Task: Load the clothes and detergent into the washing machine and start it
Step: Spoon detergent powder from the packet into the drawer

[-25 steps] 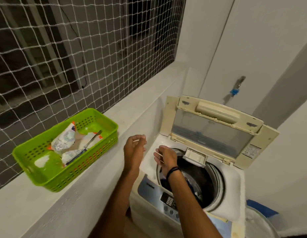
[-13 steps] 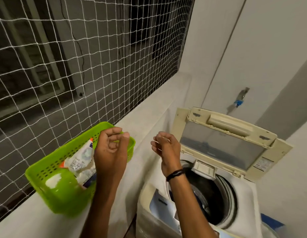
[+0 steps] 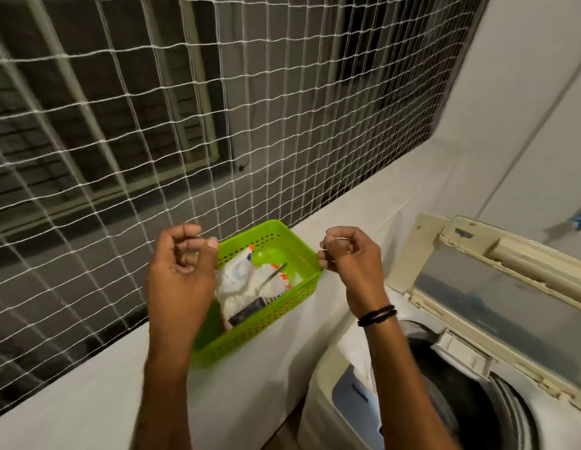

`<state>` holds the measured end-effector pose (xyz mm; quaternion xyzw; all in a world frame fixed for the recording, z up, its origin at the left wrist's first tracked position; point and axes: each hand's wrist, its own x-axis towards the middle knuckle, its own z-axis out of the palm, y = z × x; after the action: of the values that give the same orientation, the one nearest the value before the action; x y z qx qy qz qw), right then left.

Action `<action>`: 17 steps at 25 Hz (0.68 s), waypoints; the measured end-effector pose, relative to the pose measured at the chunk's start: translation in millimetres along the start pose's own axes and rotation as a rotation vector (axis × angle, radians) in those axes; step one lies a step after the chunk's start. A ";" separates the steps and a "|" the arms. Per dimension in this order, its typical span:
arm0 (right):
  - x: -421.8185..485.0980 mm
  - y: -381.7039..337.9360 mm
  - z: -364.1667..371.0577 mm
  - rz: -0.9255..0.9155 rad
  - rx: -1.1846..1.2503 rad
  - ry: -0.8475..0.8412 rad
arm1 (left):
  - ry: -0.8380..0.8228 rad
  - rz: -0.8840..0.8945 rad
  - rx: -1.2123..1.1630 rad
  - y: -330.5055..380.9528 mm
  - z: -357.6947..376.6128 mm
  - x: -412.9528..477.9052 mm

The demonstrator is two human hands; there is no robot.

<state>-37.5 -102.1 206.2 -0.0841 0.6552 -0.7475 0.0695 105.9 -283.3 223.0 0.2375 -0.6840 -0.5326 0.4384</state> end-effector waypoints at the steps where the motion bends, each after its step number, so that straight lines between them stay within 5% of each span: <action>1: 2.5 3.3 2.6 -0.014 -0.058 -0.036 | 0.015 -0.012 0.058 -5.3 -6.7 2.1; 4: 8.0 13.2 15.0 -0.078 -0.306 -0.163 | -0.023 -0.068 0.353 -22.4 -18.4 2.7; 9: 30.0 18.9 50.0 -0.282 -0.909 -0.426 | -0.339 -0.157 0.746 -47.1 0.4 -6.9; 13: 48.8 31.7 80.9 -0.361 -1.287 -0.732 | -0.368 -0.299 0.809 -58.0 18.2 -6.3; 17: 55.0 34.5 86.6 -0.431 -1.516 -0.839 | -0.334 -0.266 0.862 -56.7 22.6 7.4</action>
<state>-72.6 -202.2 184.9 -0.4954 0.8641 -0.0180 0.0873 74.8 -295.5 171.4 0.3943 -0.8671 -0.2827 0.1124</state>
